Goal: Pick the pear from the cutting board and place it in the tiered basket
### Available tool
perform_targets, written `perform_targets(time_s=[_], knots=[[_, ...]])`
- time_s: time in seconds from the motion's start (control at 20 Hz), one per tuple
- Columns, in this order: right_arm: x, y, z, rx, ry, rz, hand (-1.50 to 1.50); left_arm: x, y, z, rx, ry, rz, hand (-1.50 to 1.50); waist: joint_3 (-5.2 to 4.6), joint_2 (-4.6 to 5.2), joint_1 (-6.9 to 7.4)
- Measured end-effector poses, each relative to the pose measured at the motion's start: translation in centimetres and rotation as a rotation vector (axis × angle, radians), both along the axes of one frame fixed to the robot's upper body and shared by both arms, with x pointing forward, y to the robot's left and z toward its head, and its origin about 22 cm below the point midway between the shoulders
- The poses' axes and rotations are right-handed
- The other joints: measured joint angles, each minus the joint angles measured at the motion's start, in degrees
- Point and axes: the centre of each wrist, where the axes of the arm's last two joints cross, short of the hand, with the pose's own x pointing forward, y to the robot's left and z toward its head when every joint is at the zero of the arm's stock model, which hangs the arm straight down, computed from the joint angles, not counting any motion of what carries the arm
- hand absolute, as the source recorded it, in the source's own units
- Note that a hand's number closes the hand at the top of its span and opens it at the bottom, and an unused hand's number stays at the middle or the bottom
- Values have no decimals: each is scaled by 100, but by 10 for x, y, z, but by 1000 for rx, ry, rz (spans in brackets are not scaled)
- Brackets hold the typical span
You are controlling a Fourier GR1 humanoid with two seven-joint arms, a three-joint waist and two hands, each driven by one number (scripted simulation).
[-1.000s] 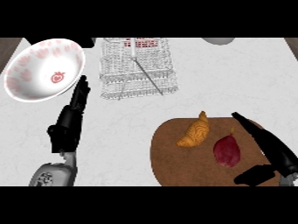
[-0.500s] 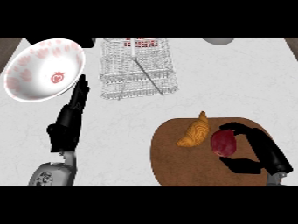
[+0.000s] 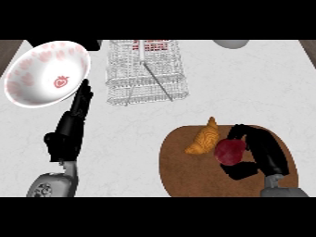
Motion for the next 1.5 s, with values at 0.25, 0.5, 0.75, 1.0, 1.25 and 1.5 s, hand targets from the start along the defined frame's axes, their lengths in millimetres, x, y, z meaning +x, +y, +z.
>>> perform_targets(time_s=[0.25,0.5,0.75,1.0,1.25,1.5], knots=[[14,64,12,-319,70,47,150,4,-11,1,7,-10,-49,0,-103,14,320],[24,125,32,-553,94,17,150,6,-19,2,10,-10,-85,0,-50,43,540],[27,179,65,-643,32,-87,150,10,-26,4,8,-10,-100,0,15,57,602],[27,214,117,-608,-122,-117,150,13,-27,4,4,2,-93,0,29,31,575],[28,234,167,-536,-234,-110,150,16,-24,5,5,1,-84,0,28,5,534],[34,247,214,-478,-290,-112,150,15,-24,2,7,3,-78,0,25,-23,460]])
